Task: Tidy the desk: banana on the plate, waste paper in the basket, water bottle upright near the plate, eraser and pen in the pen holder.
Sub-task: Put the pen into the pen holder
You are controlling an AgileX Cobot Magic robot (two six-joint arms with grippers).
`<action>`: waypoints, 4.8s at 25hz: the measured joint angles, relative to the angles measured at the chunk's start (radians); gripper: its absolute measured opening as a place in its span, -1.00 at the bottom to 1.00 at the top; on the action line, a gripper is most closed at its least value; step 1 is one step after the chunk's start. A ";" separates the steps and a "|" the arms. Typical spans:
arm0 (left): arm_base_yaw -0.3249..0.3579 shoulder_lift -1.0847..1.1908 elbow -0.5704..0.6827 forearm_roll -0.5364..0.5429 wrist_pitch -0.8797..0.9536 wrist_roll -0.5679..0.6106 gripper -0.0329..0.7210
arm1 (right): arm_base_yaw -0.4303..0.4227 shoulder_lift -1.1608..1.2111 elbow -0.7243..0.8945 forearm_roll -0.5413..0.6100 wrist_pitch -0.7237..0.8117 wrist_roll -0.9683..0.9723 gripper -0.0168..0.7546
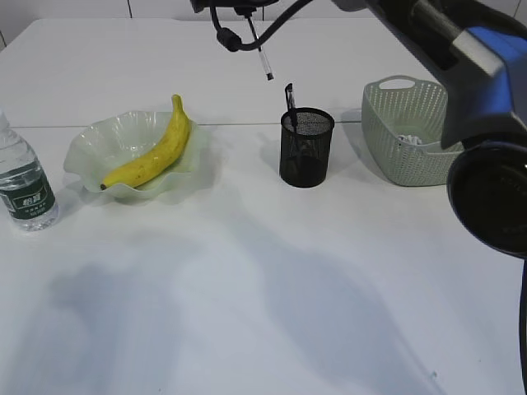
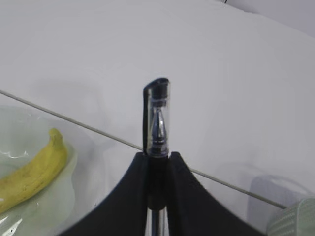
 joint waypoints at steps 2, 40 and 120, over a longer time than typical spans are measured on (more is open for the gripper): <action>0.000 0.000 0.000 0.000 0.000 0.000 0.51 | -0.004 0.000 0.000 -0.002 -0.020 0.000 -0.80; 0.000 0.000 0.000 -0.002 -0.138 0.000 0.51 | -0.131 0.027 0.002 -0.044 -0.304 -0.059 -0.80; 0.000 0.075 0.000 -0.058 -0.347 0.000 0.51 | -0.337 0.065 0.002 0.879 -0.460 -0.764 -0.80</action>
